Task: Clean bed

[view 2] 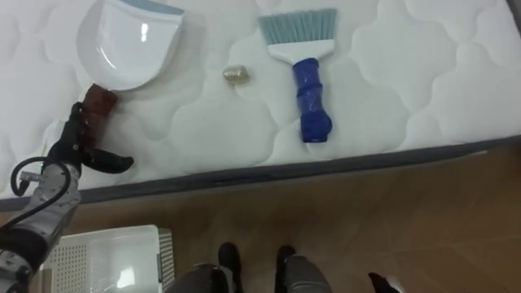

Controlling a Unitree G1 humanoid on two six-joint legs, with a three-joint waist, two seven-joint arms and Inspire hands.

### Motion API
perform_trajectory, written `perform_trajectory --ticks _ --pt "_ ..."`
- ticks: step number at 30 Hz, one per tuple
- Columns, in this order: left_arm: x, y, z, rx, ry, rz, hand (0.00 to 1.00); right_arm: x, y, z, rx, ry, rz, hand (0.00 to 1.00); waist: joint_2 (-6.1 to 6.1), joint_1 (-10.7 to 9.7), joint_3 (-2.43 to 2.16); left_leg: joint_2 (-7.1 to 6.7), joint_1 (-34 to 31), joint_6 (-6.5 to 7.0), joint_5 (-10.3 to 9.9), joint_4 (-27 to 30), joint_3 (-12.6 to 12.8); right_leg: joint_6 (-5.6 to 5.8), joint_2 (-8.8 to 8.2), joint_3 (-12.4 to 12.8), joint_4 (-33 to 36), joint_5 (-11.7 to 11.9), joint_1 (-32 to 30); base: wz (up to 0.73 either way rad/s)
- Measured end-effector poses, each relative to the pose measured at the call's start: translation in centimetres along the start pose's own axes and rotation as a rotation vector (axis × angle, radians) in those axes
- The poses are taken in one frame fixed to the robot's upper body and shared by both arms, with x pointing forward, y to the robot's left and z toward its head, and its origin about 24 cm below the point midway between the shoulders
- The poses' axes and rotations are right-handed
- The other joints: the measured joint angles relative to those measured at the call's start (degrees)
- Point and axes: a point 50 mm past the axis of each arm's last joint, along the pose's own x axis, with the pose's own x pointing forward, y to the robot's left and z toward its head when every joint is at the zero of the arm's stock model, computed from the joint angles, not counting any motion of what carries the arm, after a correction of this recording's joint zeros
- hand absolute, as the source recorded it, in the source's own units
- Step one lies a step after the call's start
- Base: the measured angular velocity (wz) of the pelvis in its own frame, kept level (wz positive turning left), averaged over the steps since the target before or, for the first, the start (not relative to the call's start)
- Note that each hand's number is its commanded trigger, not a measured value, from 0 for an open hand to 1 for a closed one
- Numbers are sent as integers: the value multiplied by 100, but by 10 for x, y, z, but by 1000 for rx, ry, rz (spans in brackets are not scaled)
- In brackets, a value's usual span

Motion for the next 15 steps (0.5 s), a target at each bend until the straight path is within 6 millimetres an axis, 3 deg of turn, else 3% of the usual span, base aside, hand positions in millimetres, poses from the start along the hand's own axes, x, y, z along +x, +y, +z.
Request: perform_trajectory --ticks 4,15 --pt "1 2 0 -30 16 9 0 0 0 4 4 -17 -3 0 39 11 17 66 -176 10 -24 157 35 -5 38 -16 64 1 -117 -1" --pt "6 8 6 -162 59 39 0 0 1 10 2 -41 -17 0 81 -4 40 69 -407 -8 -18 206 86 -76 -19 -18 254 -43 -443 0"
